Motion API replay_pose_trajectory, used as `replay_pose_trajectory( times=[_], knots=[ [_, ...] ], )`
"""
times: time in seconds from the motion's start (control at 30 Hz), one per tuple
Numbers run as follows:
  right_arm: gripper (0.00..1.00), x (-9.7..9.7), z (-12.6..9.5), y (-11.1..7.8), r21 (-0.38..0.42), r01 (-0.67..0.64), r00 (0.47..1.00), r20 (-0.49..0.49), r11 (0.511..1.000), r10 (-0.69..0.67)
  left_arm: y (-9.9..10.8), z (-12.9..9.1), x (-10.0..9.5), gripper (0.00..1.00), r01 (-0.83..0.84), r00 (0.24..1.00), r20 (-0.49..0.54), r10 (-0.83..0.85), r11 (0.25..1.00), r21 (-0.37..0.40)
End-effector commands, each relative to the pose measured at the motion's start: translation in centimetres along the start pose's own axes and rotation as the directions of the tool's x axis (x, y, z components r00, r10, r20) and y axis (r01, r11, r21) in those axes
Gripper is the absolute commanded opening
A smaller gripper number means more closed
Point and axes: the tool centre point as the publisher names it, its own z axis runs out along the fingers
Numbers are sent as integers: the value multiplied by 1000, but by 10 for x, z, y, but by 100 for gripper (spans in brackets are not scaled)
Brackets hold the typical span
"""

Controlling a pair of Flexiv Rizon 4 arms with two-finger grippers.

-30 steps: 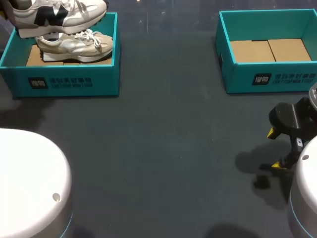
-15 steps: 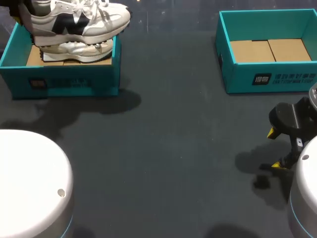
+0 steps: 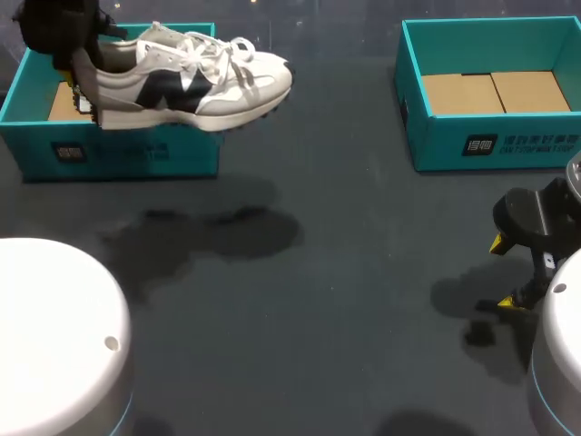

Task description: Take the shoe out of the shoebox, open the shoe tongue, remove and reinsert the insole, then place the shoe into the shoebox

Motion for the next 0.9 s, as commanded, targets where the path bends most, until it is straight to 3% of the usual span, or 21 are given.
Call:
replay_pose_trajectory(
  times=[0.03,0.3,0.73,0.9],
  knots=[
    [100,3,-1,-1,1,1,1000,4,1000,-1,-32,2,-23,0,-9,1000,-23,8,997,-80],
    [100,3,-1,-1,1,1,1000,4,1000,-1,-64,6,-61,0,-43,999,-35,41,997,-69],
    [100,3,-1,-1,1,1,1000,4,1000,-1,-64,6,-61,0,-43,999,-35,41,997,-69],
    [100,3,-1,-1,1,1,1000,4,1000,-1,-76,27,-78,0,-56,998,-12,56,998,-41]
  ],
)
